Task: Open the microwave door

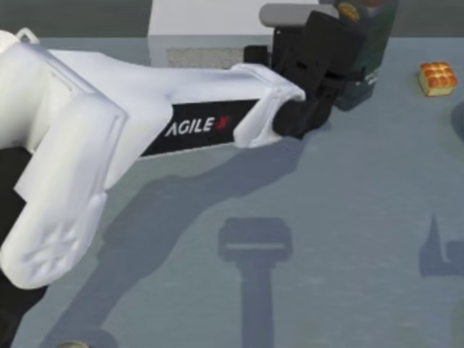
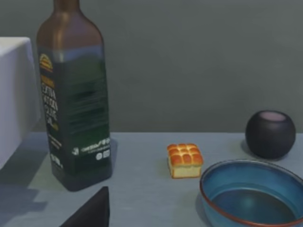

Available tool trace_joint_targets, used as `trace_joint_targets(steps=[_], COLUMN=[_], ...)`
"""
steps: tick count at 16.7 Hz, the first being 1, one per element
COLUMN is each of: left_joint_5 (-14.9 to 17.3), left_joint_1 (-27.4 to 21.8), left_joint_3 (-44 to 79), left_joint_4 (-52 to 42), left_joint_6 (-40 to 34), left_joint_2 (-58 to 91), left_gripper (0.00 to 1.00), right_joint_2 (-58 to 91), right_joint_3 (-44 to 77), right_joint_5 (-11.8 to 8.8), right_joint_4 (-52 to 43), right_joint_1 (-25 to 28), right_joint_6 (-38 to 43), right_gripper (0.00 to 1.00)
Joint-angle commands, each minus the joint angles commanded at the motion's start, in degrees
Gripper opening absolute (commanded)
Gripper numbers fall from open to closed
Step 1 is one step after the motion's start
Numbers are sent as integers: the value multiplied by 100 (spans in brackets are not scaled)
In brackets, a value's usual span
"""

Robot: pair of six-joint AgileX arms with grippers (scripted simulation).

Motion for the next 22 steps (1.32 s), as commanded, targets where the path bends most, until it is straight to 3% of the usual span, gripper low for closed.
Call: trace_joint_targets(steps=[5,6,7,11,22], left_joint_5=[0,27,30,194,1420], left_joint_1=[0,-347,-347,-312,69], left_joint_3=[0,-225,-214,379,4092], left_joint_4=[0,3,-7,-631,-5552], left_joint_6=[0,-11,-14,-176,-1205], left_joint_2=[0,-119,-114,131,1418], left_gripper=[0,0,0,0,0], right_joint_2=[0,0,0,0,0], right_joint_3=[0,0,0,0,0], right_joint_5=[0,0,0,0,0], right_joint_4=[0,0,0,0,0], right_joint_1=[0,0,0,0,0], right_joint_6=[0,0,0,0,0], right_gripper=[100,100,100,100,100])
